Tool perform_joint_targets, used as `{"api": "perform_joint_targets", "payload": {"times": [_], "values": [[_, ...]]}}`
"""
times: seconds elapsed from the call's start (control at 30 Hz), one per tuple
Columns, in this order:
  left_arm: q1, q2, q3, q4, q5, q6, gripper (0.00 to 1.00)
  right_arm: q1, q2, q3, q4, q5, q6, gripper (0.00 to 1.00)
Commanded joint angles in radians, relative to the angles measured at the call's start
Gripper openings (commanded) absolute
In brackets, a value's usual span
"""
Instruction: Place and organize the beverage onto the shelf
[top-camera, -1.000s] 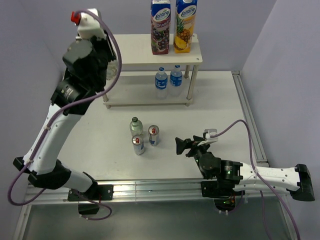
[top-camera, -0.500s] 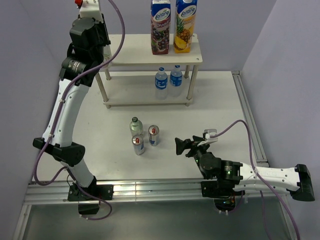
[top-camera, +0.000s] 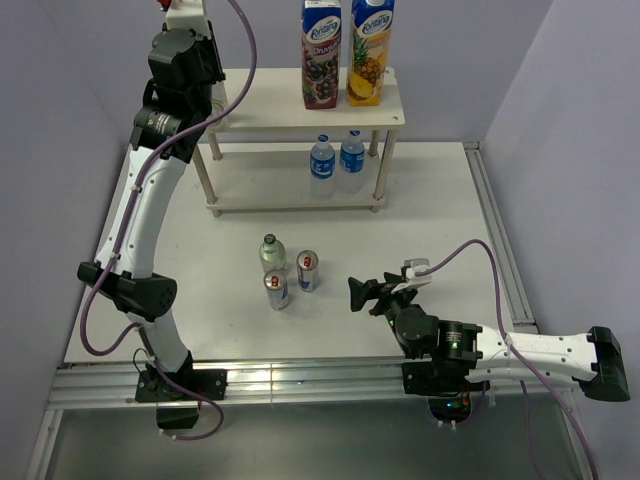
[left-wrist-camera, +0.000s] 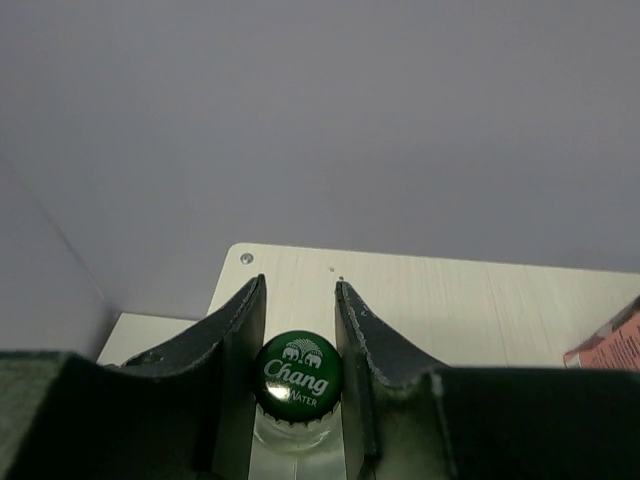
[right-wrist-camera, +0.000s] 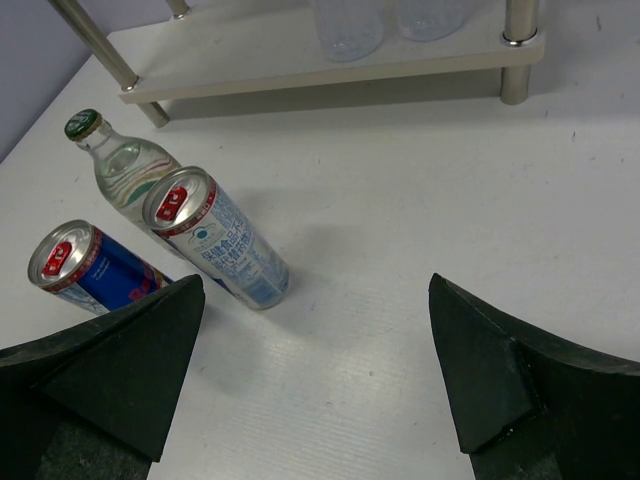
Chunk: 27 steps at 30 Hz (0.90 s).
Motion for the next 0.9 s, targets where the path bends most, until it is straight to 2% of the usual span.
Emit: {"api": "perform_joint_targets", "payload": {"times": [0.0, 0.33, 0.73, 0.8, 0.87], "values": [[0.014, -0.026, 0.025, 0.216, 0.019, 0.009, 0.0, 0.009, -0.001, 0.001, 0.035, 0.015, -0.004, 1.0], [0.058, -0.001, -0.042, 0.328, 0.084, 0.03, 0.0, 0.009, 0.008, 0.002, 0.039, 0.012, -0.007, 1.0], [0.075, 0.049, -0.073, 0.392, 0.07, -0.009, 0.0, 0.009, 0.011, 0.002, 0.044, 0.012, -0.013, 1.0], [0.076, 0.051, -0.076, 0.392, 0.069, -0.011, 0.04, 0.009, 0.014, 0.004, 0.044, 0.014, -0.011, 1.0], [0.076, 0.048, -0.087, 0.395, 0.07, -0.01, 0.18, 0.007, 0.014, 0.004, 0.039, 0.017, -0.01, 1.0]]}}
